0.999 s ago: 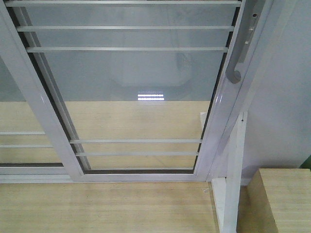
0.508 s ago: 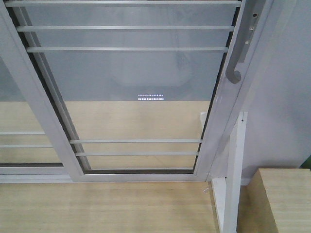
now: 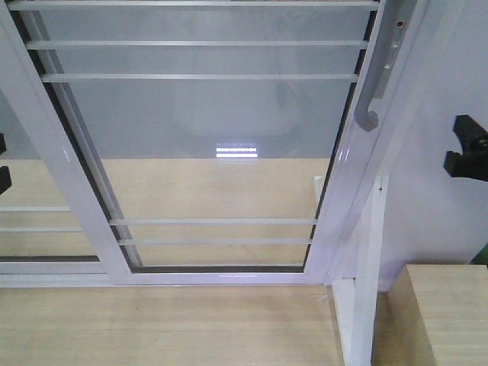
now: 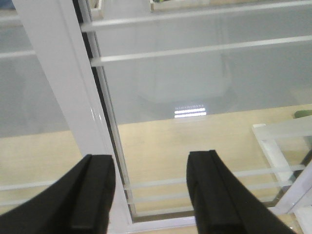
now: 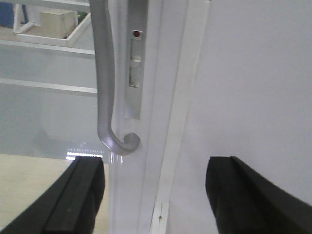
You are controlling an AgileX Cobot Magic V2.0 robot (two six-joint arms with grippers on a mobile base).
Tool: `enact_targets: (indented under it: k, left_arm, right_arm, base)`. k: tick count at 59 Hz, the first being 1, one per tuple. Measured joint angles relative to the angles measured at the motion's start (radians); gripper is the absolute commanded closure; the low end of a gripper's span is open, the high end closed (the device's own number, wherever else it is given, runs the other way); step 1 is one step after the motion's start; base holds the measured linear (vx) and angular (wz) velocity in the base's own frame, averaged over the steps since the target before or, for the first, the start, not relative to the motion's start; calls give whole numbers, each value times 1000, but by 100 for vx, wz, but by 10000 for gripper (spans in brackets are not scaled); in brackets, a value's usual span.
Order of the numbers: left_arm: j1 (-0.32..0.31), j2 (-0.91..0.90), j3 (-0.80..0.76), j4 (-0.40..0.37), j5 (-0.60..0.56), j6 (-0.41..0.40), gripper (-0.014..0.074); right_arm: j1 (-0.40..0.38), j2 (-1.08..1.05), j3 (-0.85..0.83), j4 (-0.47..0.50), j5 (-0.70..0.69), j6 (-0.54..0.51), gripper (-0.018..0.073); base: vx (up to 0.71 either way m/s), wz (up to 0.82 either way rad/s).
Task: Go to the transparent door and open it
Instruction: 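Raise the right gripper to the grey door handle and grasp it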
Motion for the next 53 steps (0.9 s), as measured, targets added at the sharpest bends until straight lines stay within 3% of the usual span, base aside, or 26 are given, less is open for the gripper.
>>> enact_targets:
  k: [11,18,35,53]
  left_arm:
    - [0,4,5,-42,-26,0,111]
    - [0,4,5,-45,-33,0,111]
    - [0,4,6,-45,-34,0,111]
    - [0,4,6,-45,-34,0,111]
  right_arm:
    - [54,239,-41,-37,-284,3,47]
    - [56,376,-126,-33,-376,20,47]
    - [56,603,-384,-69,-417,96,51]
    - [56,777,-574,-142,-424,170,134]
  base:
    - [0,0]
    - [0,0]
    - [0,0]
    - [0,0]
